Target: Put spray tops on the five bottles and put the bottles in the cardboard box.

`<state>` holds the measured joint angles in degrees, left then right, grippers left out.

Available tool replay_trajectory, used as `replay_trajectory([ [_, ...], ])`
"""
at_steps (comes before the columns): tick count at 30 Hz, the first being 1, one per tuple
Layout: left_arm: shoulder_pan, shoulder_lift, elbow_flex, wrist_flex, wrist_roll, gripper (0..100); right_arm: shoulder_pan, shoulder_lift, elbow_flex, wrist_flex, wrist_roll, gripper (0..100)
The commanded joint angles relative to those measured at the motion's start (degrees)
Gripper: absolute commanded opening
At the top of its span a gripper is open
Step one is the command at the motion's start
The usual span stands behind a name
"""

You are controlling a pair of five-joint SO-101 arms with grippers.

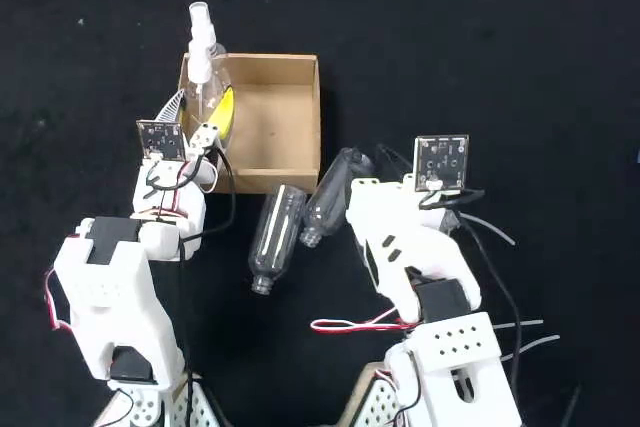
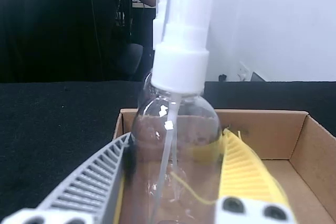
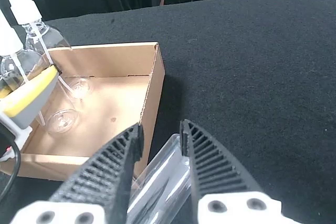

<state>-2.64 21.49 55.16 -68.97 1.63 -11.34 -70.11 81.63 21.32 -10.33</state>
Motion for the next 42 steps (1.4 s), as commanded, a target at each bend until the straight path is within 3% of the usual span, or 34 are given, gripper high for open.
replay_trajectory([
  [1, -0.75, -0.7, -0.04, -1.49, 0.0, 23, -1.05, -1.71, -0.31, -1.76, 0.0, 9.3],
  [7, -0.75, -0.35, -0.04, -1.23, 0.35, 34, -1.05, -1.71, -0.31, -1.76, 0.0, 9.3],
  [18, -1.45, -1.32, 2.15, -1.58, 0.44, 33, -1.05, -1.71, -0.31, -1.76, 0.0, 9.3],
  [24, -2.59, -10.29, 5.05, 0.53, 0.09, 33, -1.05, -1.71, -0.31, -1.76, 0.0, 9.3],
  [33, -1.98, -30.59, 5.49, 24.97, 0.26, 33, -1.05, -1.45, -0.31, -1.76, 0.0, 9.3],
  [42, -2.68, -53.27, 4.97, 67.96, 0.09, 33, -0.88, -1.45, -0.13, -1.76, 0.0, 9.3],
])
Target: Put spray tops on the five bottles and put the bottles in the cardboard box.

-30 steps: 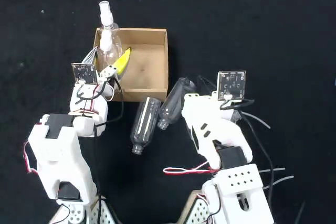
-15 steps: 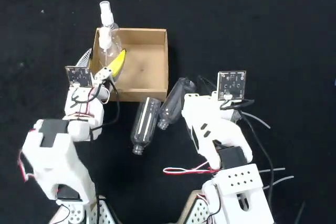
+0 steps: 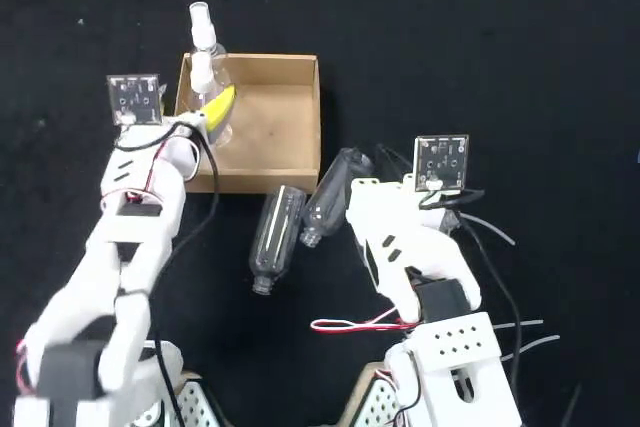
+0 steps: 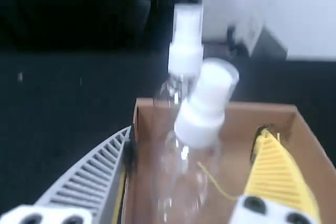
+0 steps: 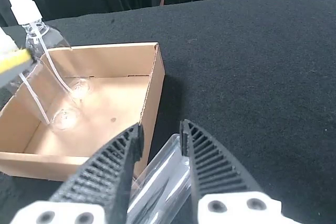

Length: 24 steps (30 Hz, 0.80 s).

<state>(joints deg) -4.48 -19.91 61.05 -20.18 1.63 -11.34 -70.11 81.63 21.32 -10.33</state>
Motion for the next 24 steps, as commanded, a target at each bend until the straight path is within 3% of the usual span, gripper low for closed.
replay_trajectory([
  [1, -0.84, -14.59, -0.92, 23.38, 0.0, 33, -0.79, -1.45, -0.13, -1.76, 0.0, 9.3],
  [4, -1.1, -22.42, -0.92, 33.93, 0.0, 33, -0.79, -1.54, -0.13, -1.49, -0.09, 9.3],
  [7, -2.51, -28.57, -0.48, 39.38, 0.35, 31, -0.79, -1.71, -0.13, -1.32, -0.09, 9.3],
  [9, -2.59, -31.65, -0.13, 41.49, 0.44, 24, -0.7, -1.71, -0.31, -1.23, 0.0, 9.2],
  [12, -3.21, -35.96, 0.31, 43.96, 0.44, 5, -0.7, -1.8, -1.54, -1.23, 0.0, 9.2],
  [13, -3.12, -37.36, 0.75, 44.4, 0.44, 1, -0.7, -1.8, -2.51, -0.97, 0.0, 9.2],
  [16, -3.47, -41.14, 4.44, 44.31, 0.44, 9, -0.88, -1.8, -7.52, 4.13, 0.09, 9.2],
  [20, -9.63, -46.68, 11.47, 42.81, 0.35, 9, -1.93, -1.1, -15.78, 10.46, -0.35, 9.2],
  [24, -15.25, -51.87, 19.65, 34.29, 0.44, 9, -10.64, -0.4, -18.51, 9.85, 0.0, 3.1],
])
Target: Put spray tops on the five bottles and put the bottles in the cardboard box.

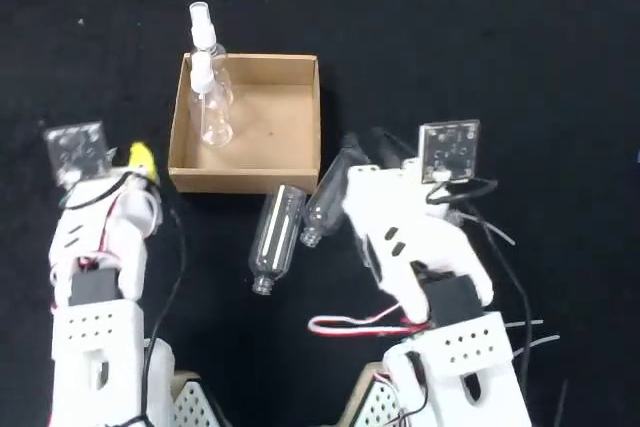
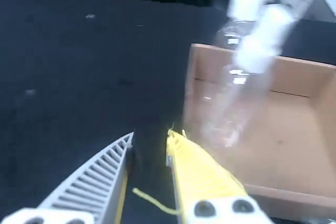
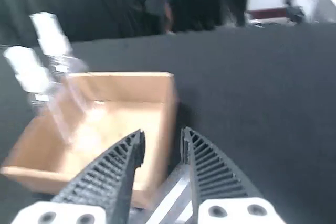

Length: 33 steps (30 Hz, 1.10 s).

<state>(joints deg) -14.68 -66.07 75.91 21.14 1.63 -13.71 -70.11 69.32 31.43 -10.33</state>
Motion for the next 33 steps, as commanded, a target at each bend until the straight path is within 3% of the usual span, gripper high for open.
replay_trajectory([
  [1, -5.67, -6.42, 6.55, -7.82, 0.53, 9, -11.16, 0.66, -6.55, -1.76, 0.0, 1.4],
  [7, -9.54, -7.74, 12.53, -9.58, 2.9, 9, -24.18, 16.04, -6.99, -16.35, 0.0, 1.5],
  [11, -13.14, -7.74, 14.11, -10.29, 10.2, 9, -24.88, 29.14, -7.25, -29.63, -0.26, 1.5],
  [14, -13.05, -7.74, 17.54, -15.74, 11.16, 9, -24.97, 40.04, -10.51, -36.57, -0.35, 1.5],
  [18, -13.05, -7.74, 21.23, -23.12, 11.34, 9, -24.7, 53.67, -19.82, -36.84, -0.35, 1.5],
  [33, -8.75, -7.74, 21.76, -23.21, 8.09, 9, -19.25, 77.49, -37.32, -37.01, 0.0, 1.5],
])
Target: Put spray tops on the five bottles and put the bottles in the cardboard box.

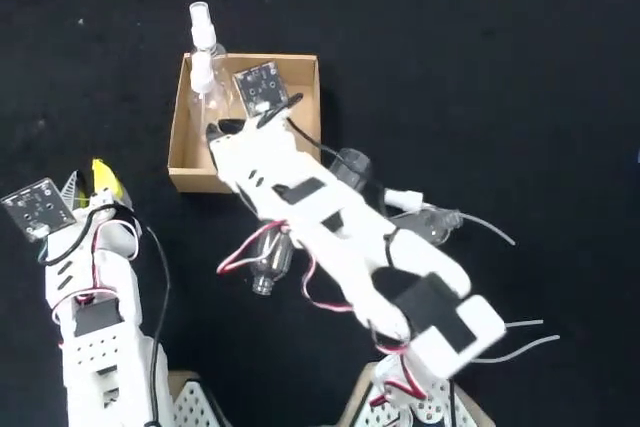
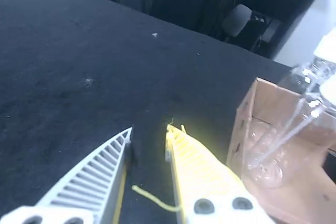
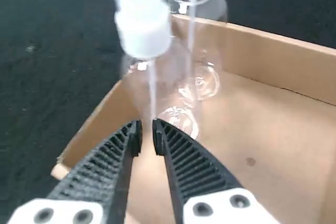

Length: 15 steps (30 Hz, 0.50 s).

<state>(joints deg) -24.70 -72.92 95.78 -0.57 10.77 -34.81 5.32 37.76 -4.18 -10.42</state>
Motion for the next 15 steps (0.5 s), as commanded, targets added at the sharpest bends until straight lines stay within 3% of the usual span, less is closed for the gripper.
replay_trajectory([
  [1, 1.27, -0.88, 1.89, -1.49, -1.05, 9, 1.85, 3.03, -6.29, -1.58, 0.09, 1.5],
  [15, 1.27, -1.05, 1.89, -1.49, -1.05, 9, 1.93, 14.37, -15.96, -1.58, 0.09, 1.5],
])
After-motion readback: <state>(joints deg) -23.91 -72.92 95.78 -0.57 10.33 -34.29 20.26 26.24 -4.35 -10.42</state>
